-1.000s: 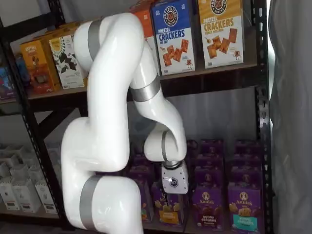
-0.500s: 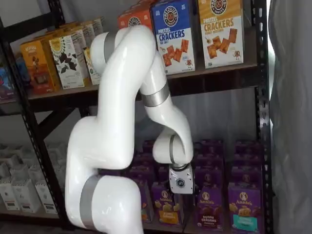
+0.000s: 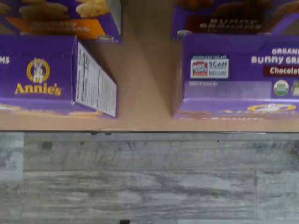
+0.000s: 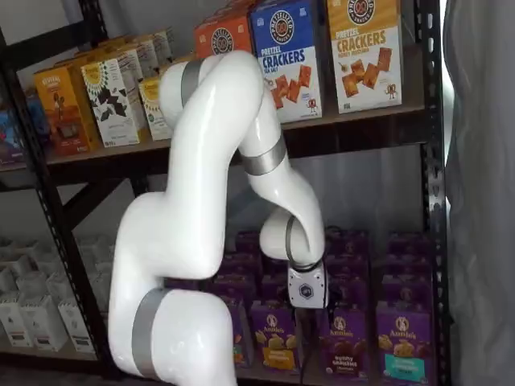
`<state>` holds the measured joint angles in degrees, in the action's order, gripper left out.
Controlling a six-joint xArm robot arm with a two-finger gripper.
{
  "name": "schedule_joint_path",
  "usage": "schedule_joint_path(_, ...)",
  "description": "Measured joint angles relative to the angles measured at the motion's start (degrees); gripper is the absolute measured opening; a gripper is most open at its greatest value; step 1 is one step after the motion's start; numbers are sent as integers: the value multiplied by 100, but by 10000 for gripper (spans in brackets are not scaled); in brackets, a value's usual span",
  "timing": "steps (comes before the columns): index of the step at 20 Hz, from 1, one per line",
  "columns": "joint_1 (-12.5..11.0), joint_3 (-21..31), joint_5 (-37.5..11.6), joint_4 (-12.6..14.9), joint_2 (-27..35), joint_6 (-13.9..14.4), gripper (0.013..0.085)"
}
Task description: Pick up the purple box with a brown patch in the center, on the bottom shelf, the fifth box from the left
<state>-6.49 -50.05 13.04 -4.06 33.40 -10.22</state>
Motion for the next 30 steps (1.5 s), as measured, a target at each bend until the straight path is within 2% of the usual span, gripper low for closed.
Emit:
schedule_joint_path(2,-29,-116,21,100,57,69,850)
schedule_joint_path(5,-56,-287,102,-56,130,-106,850)
schedule_joint_path(7,-93,-422,208,-44,184,-128,850)
schedule_joint_path(13,-256,-879,496,213,437,-35,850)
schedule_joint_path(18,-351,-1209,598,253,648,-91,850)
schedule_joint_path(22,-372,-1455,674,68,800,-287,850)
schedule_joint_path(30,-330,-1848,744,-84,1052,-384,850)
